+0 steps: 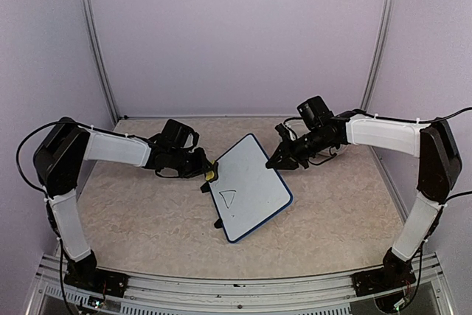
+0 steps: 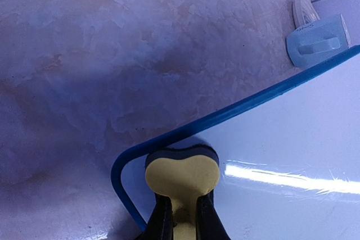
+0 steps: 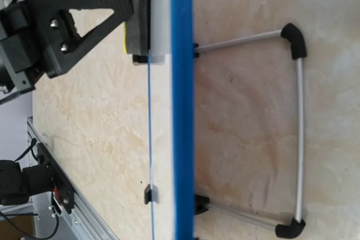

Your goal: Erase the whiteboard

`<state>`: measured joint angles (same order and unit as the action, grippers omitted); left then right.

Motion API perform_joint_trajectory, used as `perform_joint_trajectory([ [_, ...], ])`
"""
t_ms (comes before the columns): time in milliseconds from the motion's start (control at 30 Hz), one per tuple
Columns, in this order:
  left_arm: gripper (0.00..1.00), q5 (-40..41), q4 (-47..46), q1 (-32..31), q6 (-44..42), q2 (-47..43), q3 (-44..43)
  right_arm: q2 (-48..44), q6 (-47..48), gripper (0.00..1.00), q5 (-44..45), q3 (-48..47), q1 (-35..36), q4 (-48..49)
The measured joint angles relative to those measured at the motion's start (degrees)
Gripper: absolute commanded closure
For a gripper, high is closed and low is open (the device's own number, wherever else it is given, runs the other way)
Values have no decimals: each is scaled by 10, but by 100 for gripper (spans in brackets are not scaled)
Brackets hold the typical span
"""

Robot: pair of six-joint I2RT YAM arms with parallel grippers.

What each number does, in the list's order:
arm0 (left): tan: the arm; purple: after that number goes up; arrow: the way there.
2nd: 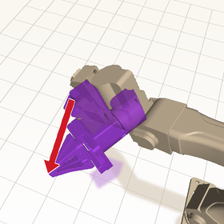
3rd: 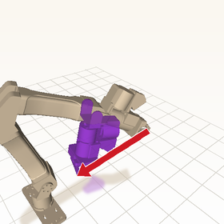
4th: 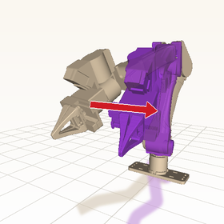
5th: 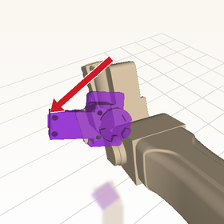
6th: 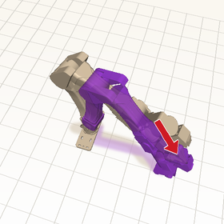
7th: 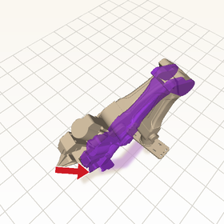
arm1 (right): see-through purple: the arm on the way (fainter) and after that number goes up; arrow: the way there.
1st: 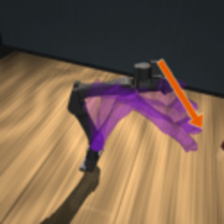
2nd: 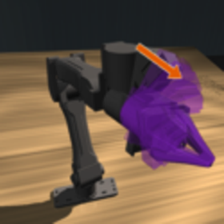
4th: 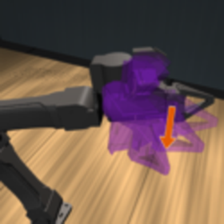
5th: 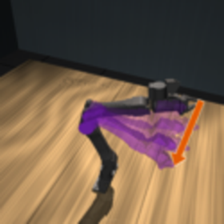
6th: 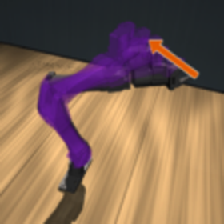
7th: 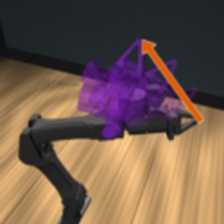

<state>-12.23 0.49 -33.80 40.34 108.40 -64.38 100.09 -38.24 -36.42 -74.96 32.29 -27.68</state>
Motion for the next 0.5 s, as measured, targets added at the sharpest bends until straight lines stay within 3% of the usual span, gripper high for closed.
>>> perform_joint_trajectory([
  [300, 100, 12, -66, -14, 16, -18, 51, 0, 0, 100, -2, 0, 0, 0],
  [500, 100, 15, -120, -69, 32, -75, 139, 0, 3, 100, -4, 0, 0, 0],
])
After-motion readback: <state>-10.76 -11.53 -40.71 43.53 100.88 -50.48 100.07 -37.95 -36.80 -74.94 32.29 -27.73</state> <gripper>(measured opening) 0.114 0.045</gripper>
